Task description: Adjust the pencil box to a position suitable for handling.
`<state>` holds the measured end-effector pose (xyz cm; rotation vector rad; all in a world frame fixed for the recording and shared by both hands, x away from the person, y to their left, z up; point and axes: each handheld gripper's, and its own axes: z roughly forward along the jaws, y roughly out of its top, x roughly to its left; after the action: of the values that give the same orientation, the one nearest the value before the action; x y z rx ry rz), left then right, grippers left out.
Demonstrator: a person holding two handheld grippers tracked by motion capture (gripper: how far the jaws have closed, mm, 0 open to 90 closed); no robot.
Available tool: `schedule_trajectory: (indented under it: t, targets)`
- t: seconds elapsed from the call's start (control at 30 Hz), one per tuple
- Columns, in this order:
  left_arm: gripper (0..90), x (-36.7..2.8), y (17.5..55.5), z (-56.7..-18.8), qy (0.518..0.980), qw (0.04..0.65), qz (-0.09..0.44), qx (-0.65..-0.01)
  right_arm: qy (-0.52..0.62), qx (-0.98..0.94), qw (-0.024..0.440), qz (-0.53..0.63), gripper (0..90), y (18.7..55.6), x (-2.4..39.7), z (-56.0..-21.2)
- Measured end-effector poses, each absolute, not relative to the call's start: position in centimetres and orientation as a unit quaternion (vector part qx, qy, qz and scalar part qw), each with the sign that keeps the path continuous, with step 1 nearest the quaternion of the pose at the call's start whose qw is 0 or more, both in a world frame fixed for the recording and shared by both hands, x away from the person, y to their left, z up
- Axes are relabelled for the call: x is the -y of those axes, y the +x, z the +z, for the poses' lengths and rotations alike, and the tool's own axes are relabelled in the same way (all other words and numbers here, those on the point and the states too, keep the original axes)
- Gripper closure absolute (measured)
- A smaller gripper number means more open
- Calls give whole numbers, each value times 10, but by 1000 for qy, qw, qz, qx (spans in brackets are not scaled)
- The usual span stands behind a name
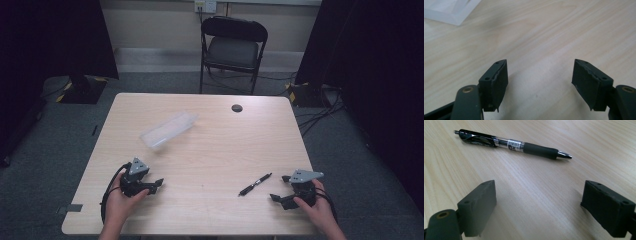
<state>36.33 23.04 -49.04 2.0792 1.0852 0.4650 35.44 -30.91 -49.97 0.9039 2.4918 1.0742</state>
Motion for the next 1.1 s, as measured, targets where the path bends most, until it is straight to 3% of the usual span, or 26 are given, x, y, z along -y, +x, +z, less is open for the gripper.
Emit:
schedule_trajectory:
  t: [1.1]
  targets:
    - [287,-232,417,-459,802,357,212,-429,309,-864,138,373,115,355,310,-500]
